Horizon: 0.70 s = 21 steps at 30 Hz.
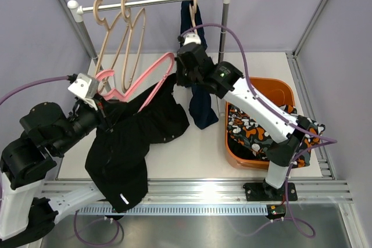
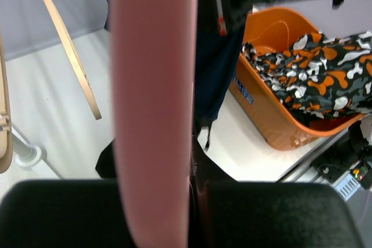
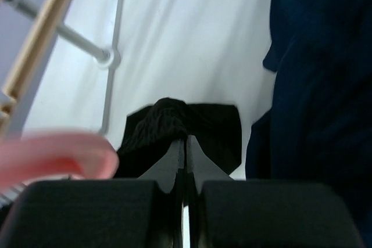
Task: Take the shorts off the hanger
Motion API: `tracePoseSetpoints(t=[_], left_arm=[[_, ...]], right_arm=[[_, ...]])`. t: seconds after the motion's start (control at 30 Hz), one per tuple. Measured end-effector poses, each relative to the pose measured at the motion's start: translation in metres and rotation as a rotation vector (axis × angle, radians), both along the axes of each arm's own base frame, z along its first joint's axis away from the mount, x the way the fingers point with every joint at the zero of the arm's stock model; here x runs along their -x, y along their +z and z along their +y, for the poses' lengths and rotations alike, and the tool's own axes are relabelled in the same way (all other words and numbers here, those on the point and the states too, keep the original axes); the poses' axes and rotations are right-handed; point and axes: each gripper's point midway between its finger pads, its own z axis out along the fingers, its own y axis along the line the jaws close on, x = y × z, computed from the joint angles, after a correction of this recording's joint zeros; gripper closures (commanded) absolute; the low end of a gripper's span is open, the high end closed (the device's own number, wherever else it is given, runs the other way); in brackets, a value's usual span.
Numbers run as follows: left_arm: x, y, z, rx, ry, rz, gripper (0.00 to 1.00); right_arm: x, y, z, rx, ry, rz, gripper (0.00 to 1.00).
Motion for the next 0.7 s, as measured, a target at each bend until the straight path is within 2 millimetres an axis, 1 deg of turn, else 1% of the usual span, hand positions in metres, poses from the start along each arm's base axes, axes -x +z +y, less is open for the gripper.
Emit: tracePoseSetpoints(t=[0.1,0.17,0.2,0.3,0.37,0.4,0.47,0.53,0.6,0.67,0.7], left_arm=[[-0.001,0.003,0.003,0.041,0.025,-0.029,1.0],[-0.006,0.006,0.004,0.061,0.05,-0.039,1.0],[-0.01,0.007,0.003,0.07,0.063,-0.043,1.0],[-0.026,0.011,-0.005,0.101,0.102,-0.058,1.0],[-0.039,0.013,-0.012,0.118,0.127,-0.065,1.0],[-0.046,0.015,-0.017,0.123,0.14,-0.066,1.0],[-0.061,0.016,-0.026,0.13,0.167,-0.063,1.0],[-0.075,0.015,-0.035,0.128,0.19,-0.057,1.0],[-0.087,0.011,-0.043,0.116,0.206,-0.046,1.0],[-0.097,0.004,-0.05,0.097,0.221,-0.03,1.0],[-0.1,0.001,-0.051,0.09,0.228,-0.024,1.0]], right_arm=[[0.024,-0.018,0.014,0.043,0.046,0.018,1.0],[0.048,-0.023,0.027,0.063,0.091,0.017,1.0],[0.06,-0.022,0.035,0.064,0.118,0.013,1.0],[0.1,-0.011,0.054,0.054,0.199,-0.014,1.0],[0.12,0.003,0.057,0.049,0.235,-0.042,1.0],[0.126,0.01,0.057,0.045,0.245,-0.053,1.0],[0.129,0.033,0.048,0.031,0.237,-0.1,1.0],[0.123,0.062,0.028,0.029,0.188,-0.168,1.0],[0.115,0.097,0.005,0.028,0.127,-0.248,1.0],[0.11,0.145,-0.025,-0.003,0.058,-0.358,1.0],[0.109,0.175,-0.048,-0.022,0.007,-0.426,1.0]])
